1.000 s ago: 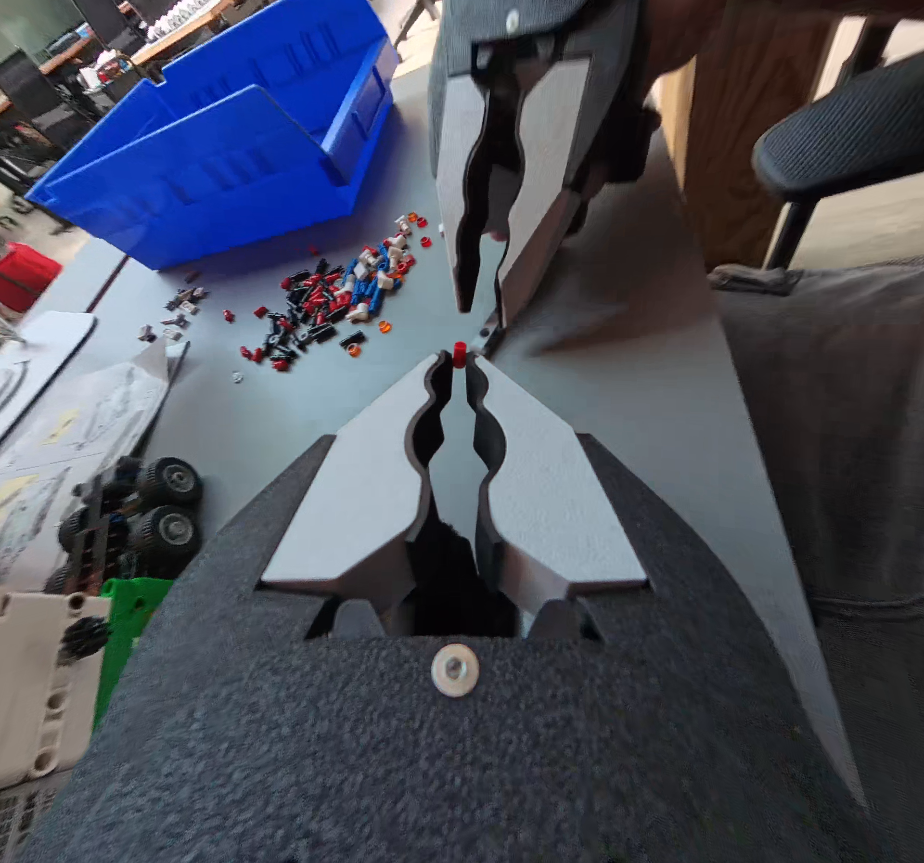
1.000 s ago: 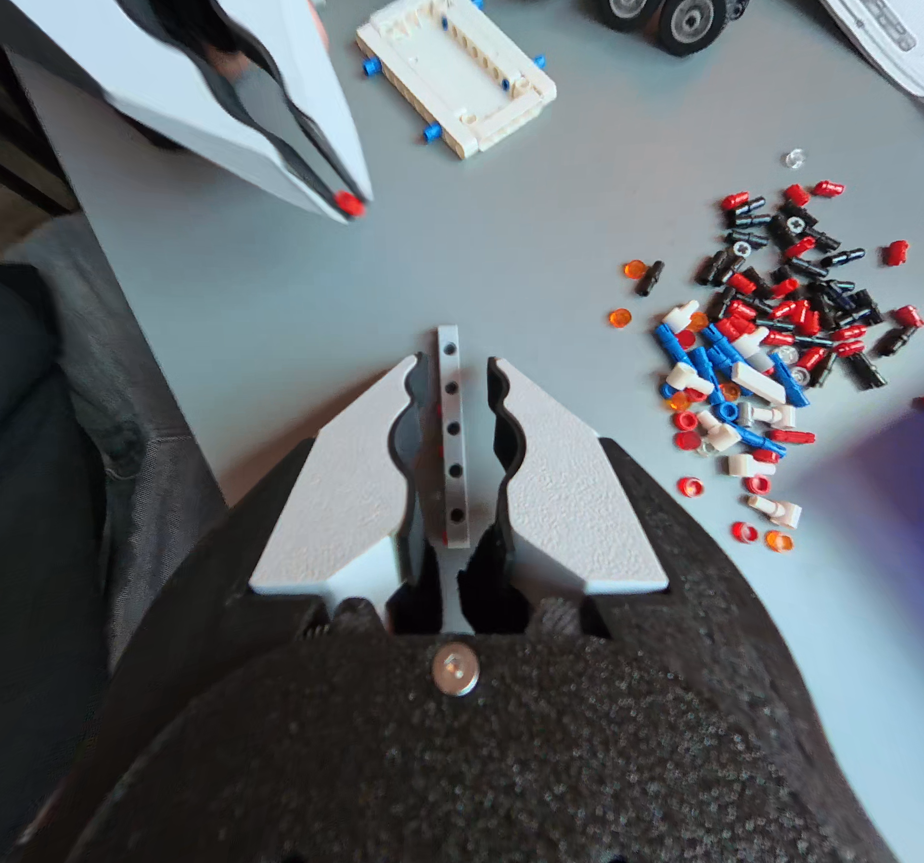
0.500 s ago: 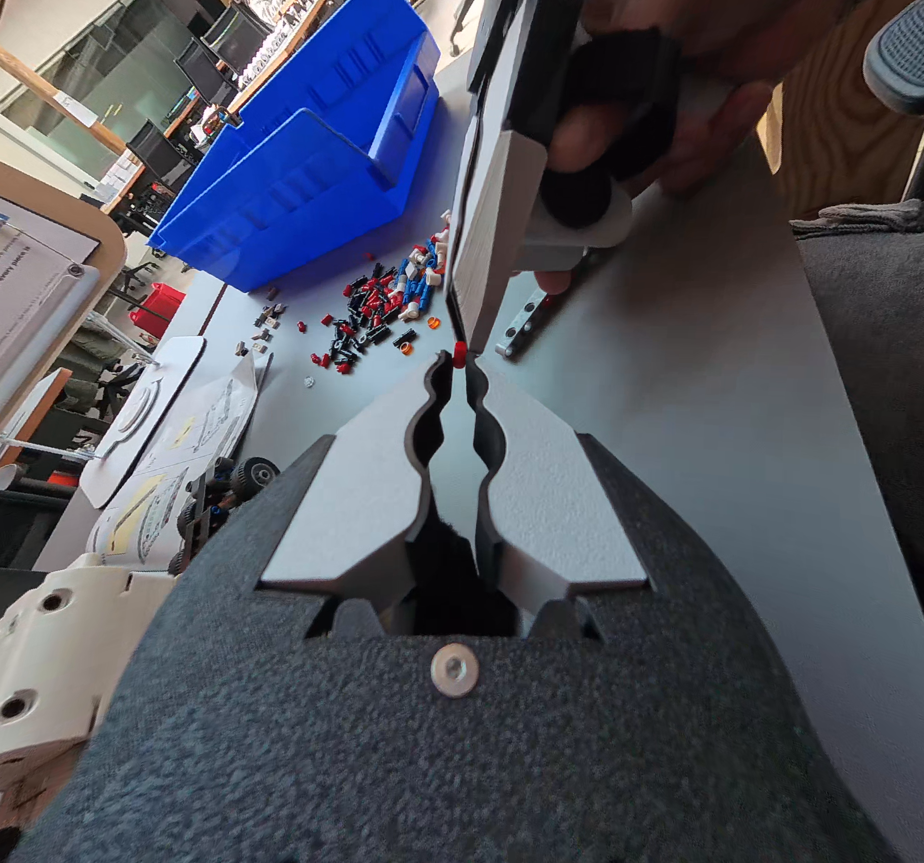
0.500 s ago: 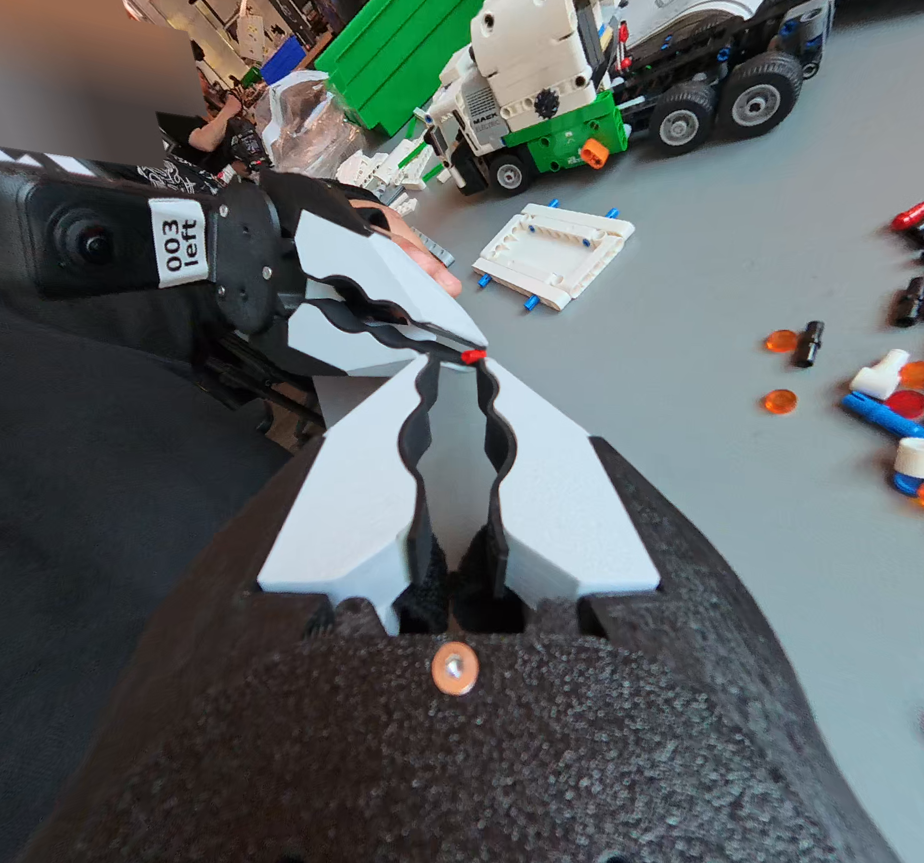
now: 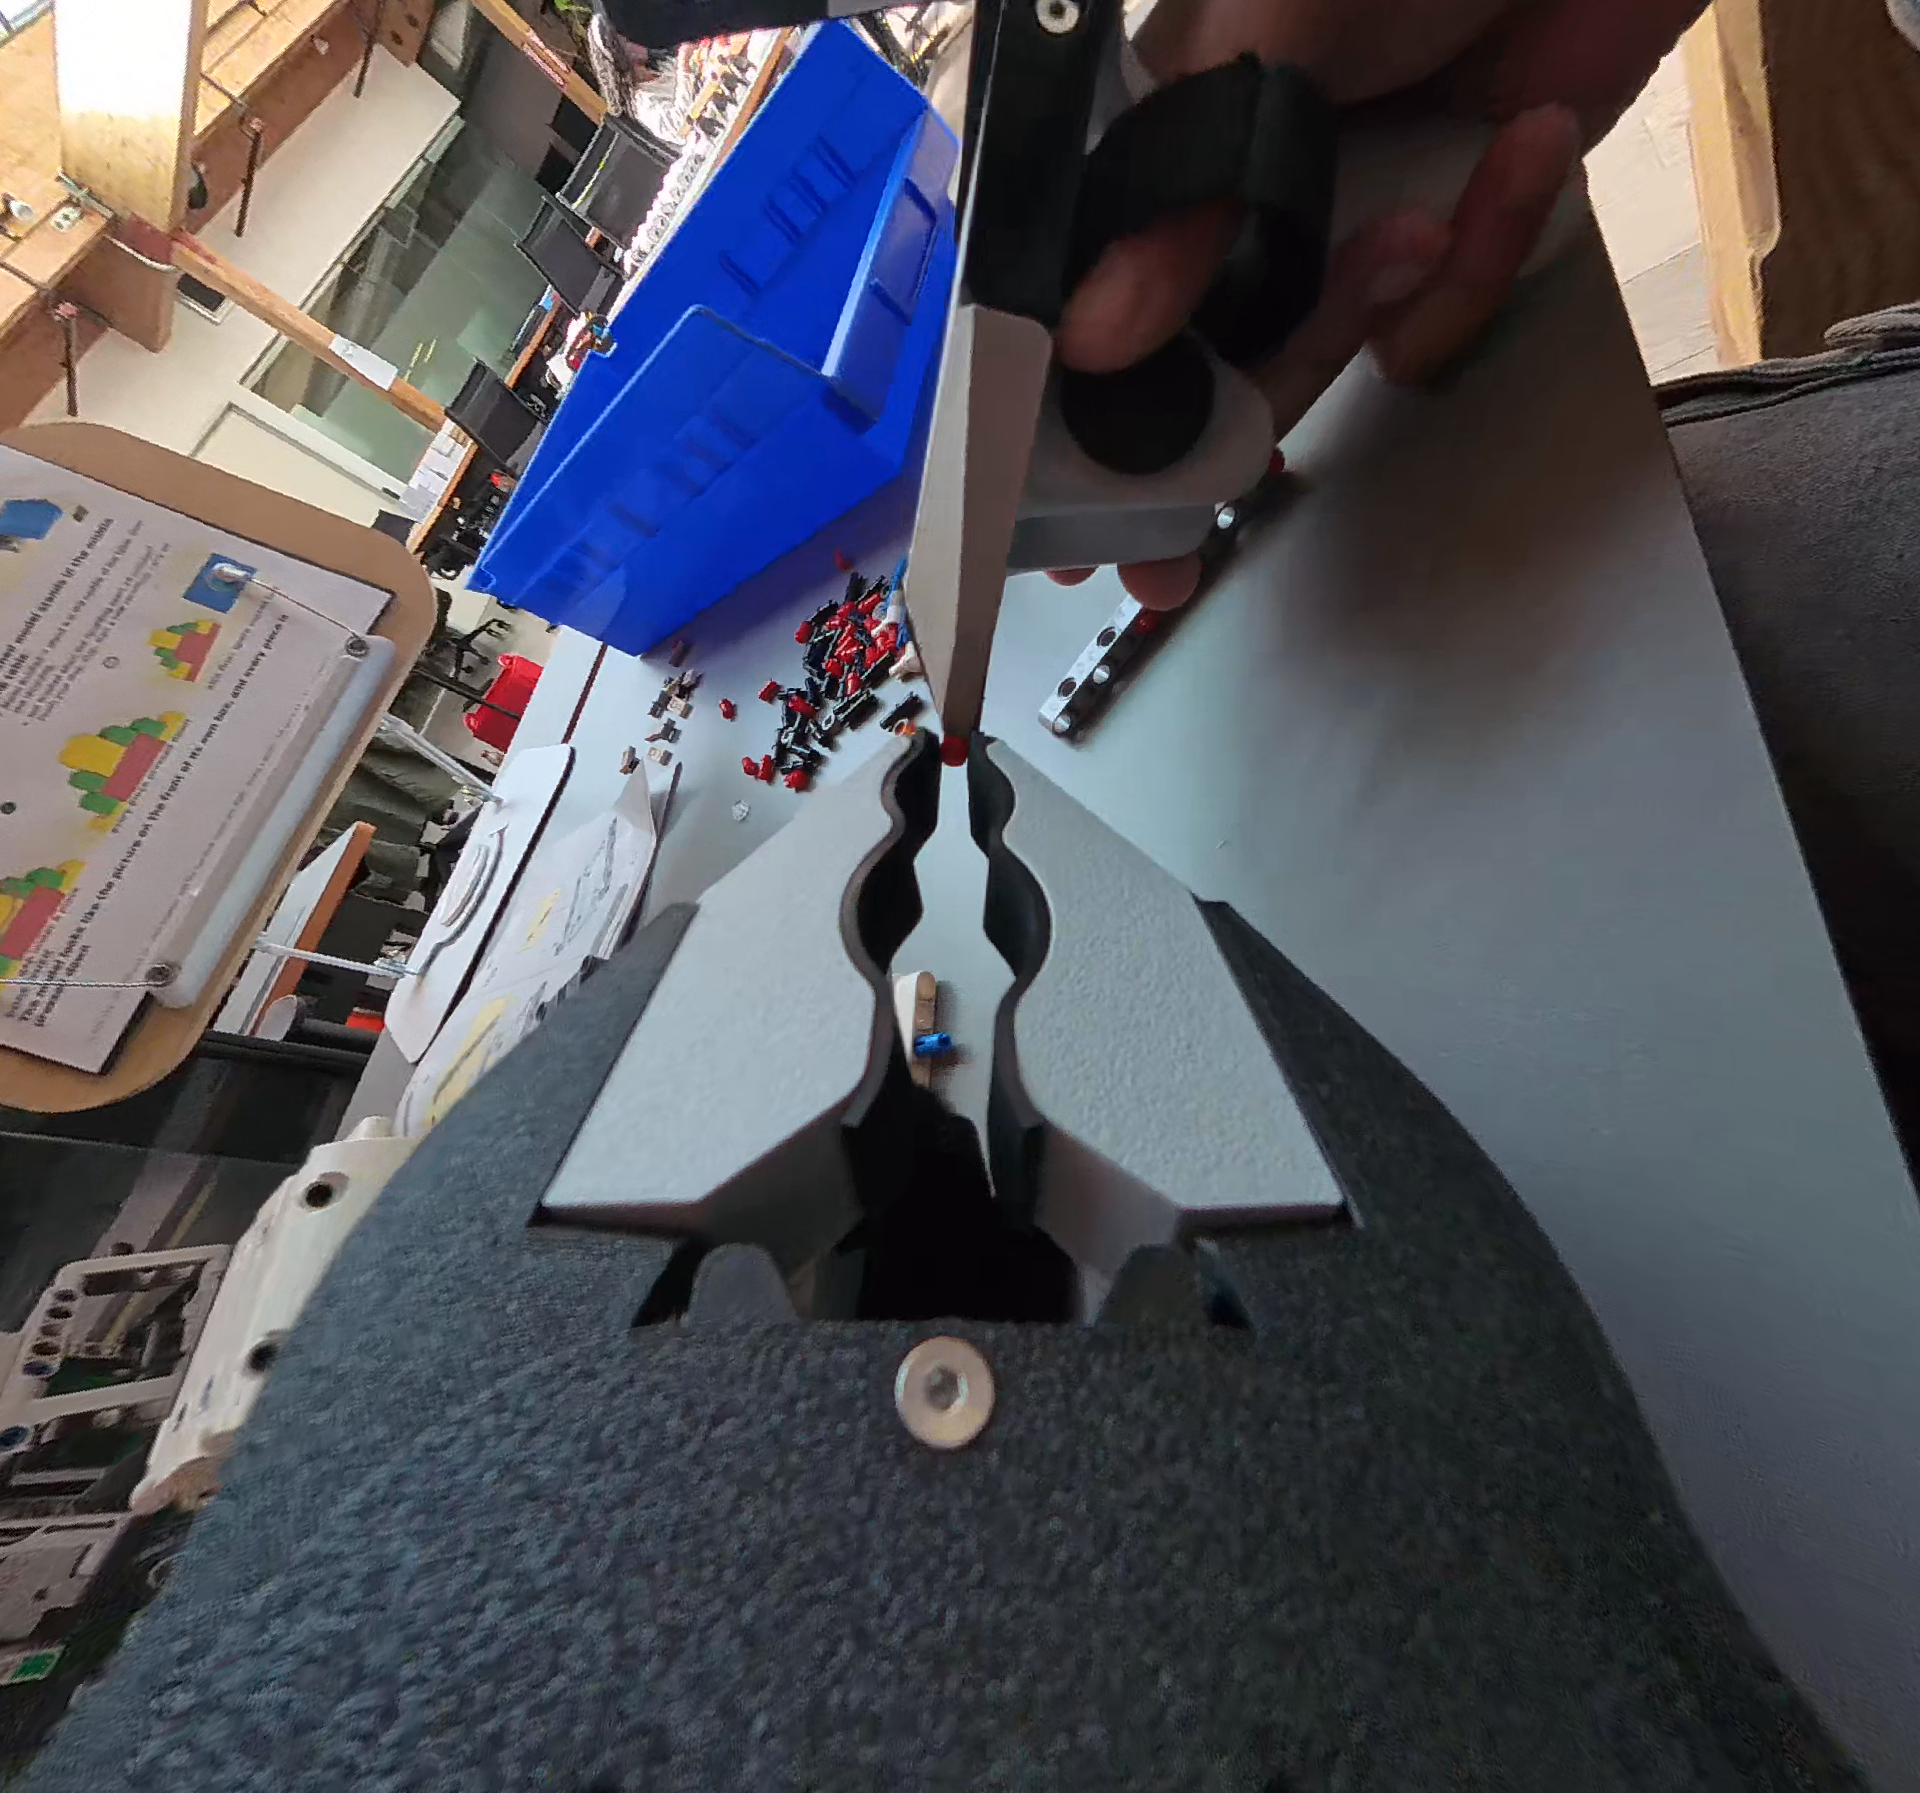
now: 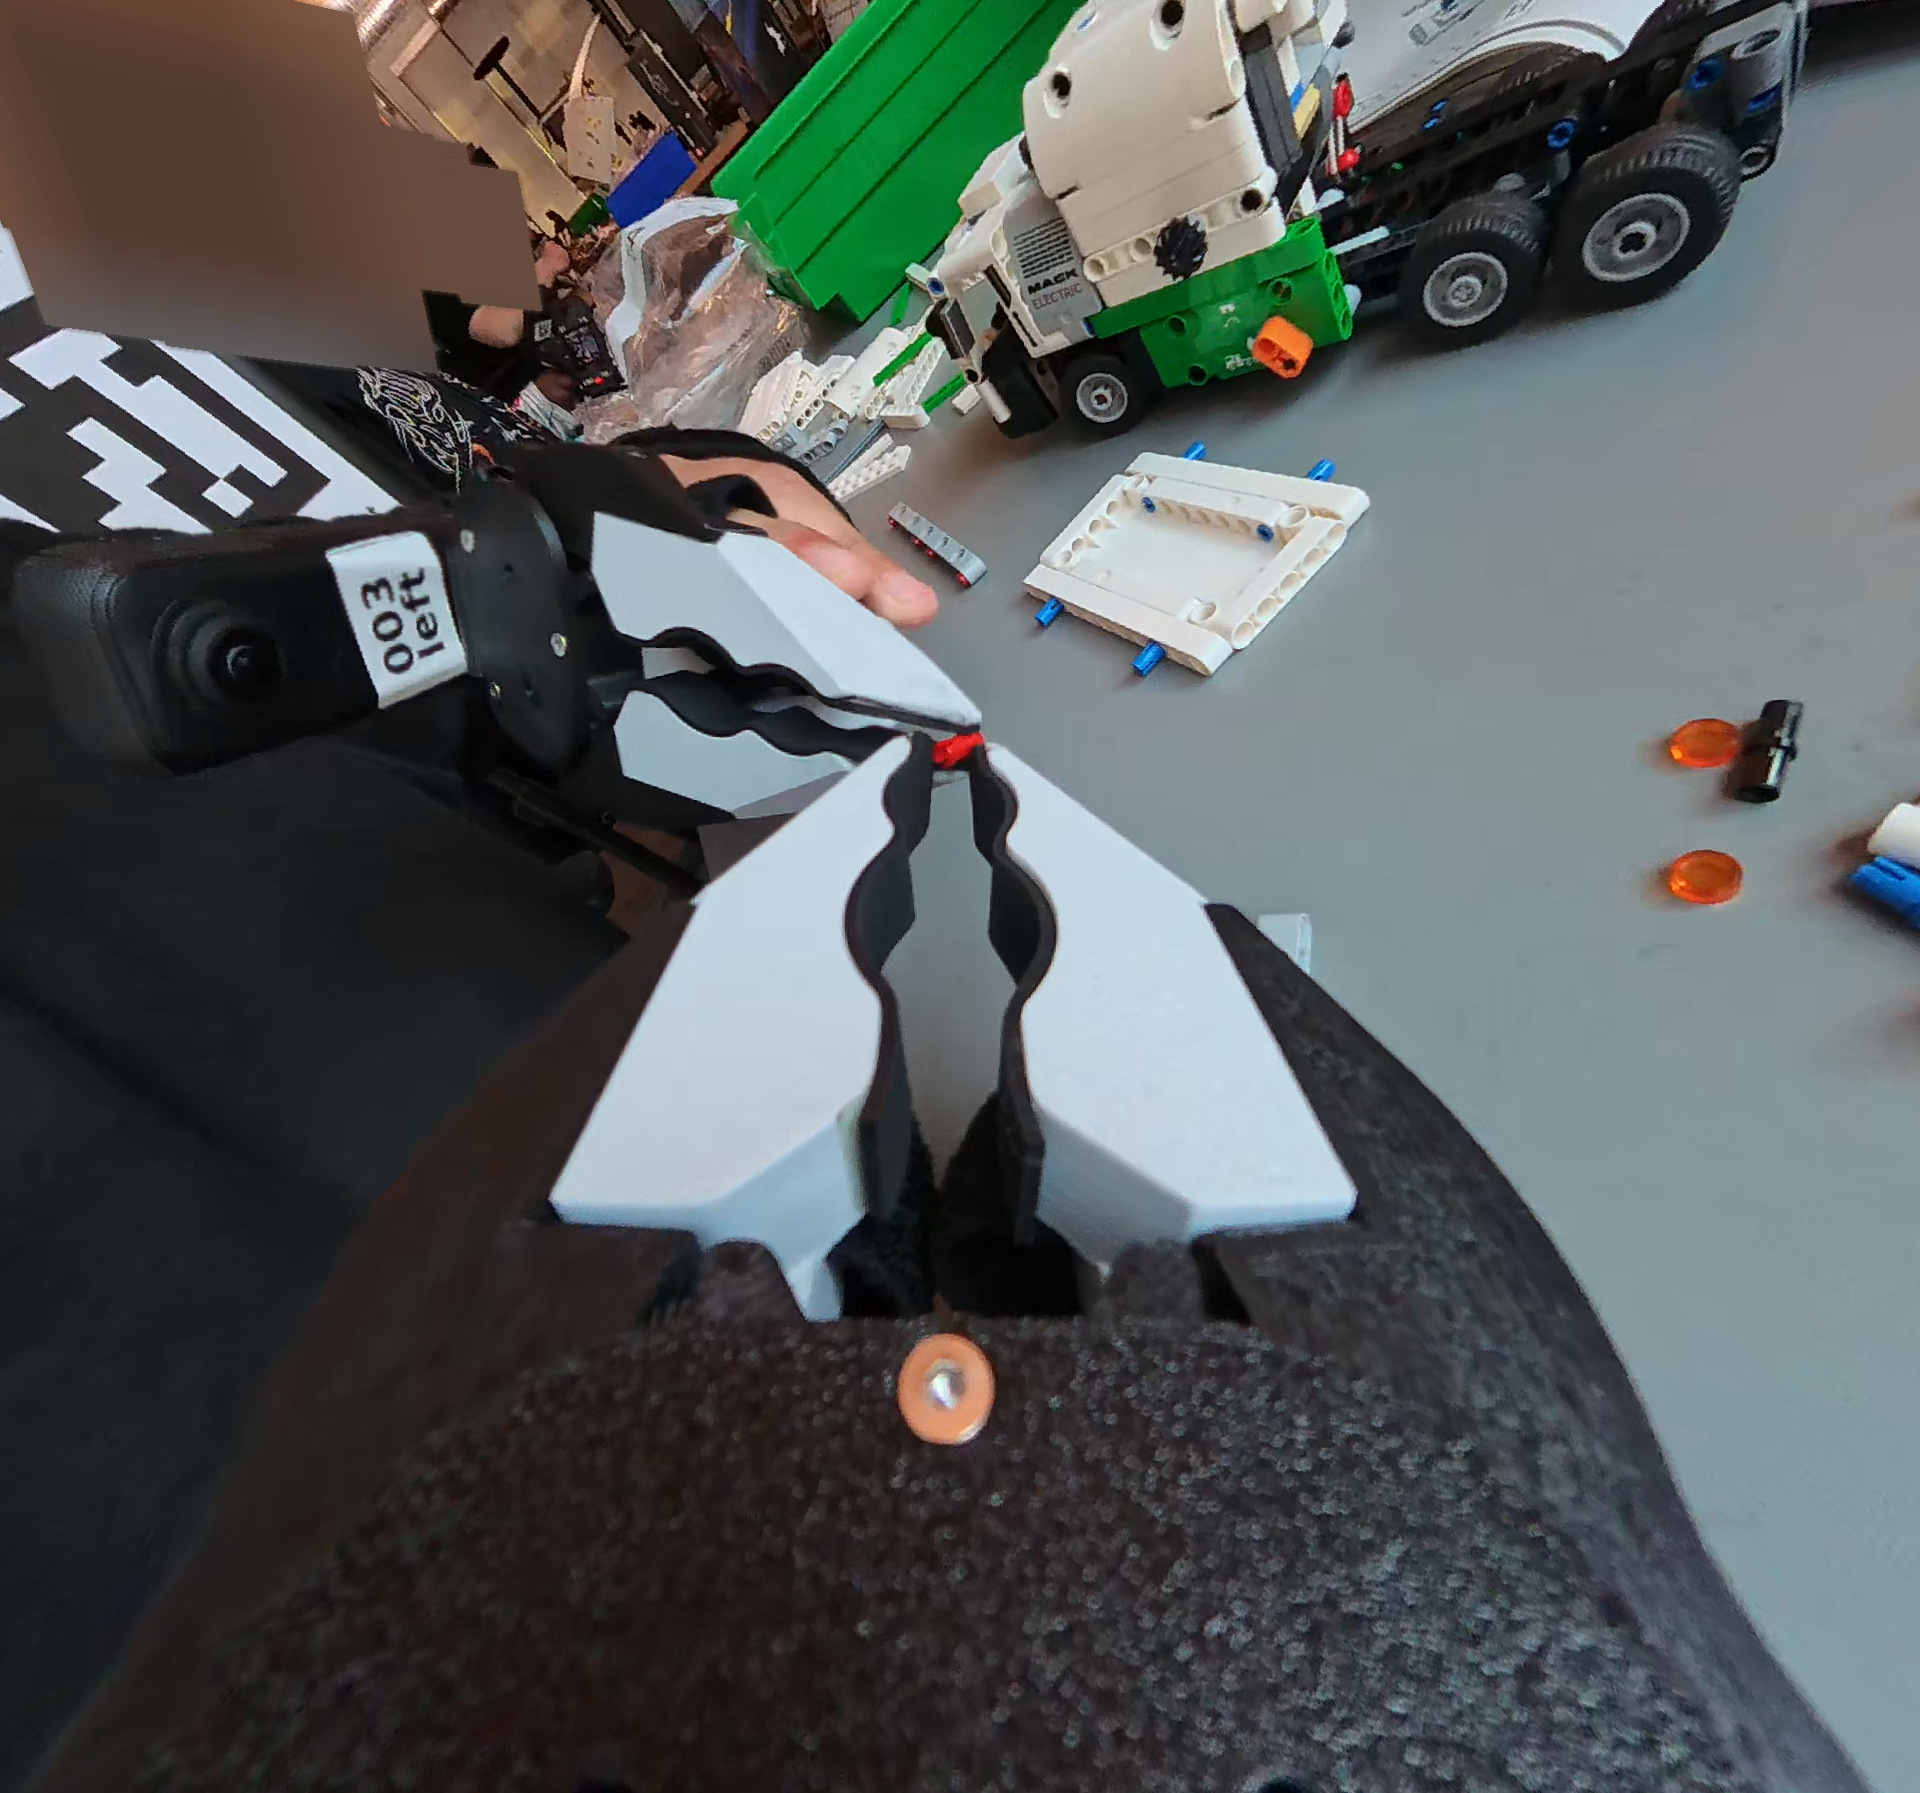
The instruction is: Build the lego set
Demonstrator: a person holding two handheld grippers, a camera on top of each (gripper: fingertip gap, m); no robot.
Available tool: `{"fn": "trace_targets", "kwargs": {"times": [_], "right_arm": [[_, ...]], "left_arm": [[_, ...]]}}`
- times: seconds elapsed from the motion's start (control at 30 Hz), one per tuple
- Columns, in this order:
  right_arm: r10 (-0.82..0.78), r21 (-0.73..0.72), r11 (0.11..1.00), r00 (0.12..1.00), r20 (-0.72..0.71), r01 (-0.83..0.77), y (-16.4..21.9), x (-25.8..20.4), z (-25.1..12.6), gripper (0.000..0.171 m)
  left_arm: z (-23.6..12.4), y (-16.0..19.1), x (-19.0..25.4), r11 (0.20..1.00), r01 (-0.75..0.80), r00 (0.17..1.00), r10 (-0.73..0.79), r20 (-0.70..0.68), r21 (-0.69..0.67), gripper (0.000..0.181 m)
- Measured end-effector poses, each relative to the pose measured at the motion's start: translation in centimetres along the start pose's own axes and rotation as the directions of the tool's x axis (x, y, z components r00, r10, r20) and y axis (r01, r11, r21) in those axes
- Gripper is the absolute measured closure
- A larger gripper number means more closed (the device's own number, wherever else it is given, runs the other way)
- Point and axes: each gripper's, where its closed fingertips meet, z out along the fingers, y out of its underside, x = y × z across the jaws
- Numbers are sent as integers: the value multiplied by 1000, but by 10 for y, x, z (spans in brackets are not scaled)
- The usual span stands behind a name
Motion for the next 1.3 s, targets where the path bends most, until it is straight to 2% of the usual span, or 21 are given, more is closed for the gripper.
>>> {"fn": "trace_targets", "kwargs": {"times": [0.13,0.23,0.37,0.57,0.73,0.8,0.93,1.03,1.3], "right_arm": [[-26,22,999,1000,18,25,-4,-6,-2,167],[24,46,998,985,172,-33,-10,-27,-9,168],[102,53,989,894,435,-139,-18,-68,-18,169],[200,3,968,782,590,-251,-17,-86,-18,168],[222,-38,967,764,606,-252,-11,-88,-18,168],[247,-44,960,765,595,-276,-13,-82,-17,168],[207,-3,970,824,528,-242,-15,-74,-15,168],[212,-1,968,820,531,-250,-16,-73,-15,168],[237,1,958,800,551,-285,-16,-73,-14,168]], "left_arm": [[-5,-6,-3,999,20,1000,-21,8,39,178],[-19,-26,-6,975,123,992,-114,-58,186,179],[-48,-59,-10,866,309,944,-229,-237,392,178],[-60,-70,-6,829,294,948,-191,-253,476,178],[-61,-70,0,826,338,923,-197,-332,451,178],[-57,-66,-1,845,343,921,-216,-325,410,178],[-53,-60,-5,872,305,936,-201,-288,384,178],[-52,-59,-5,886,262,954,-177,-243,382,179],[-53,-59,-5,887,282,945,-192,-264,365,179]]}}
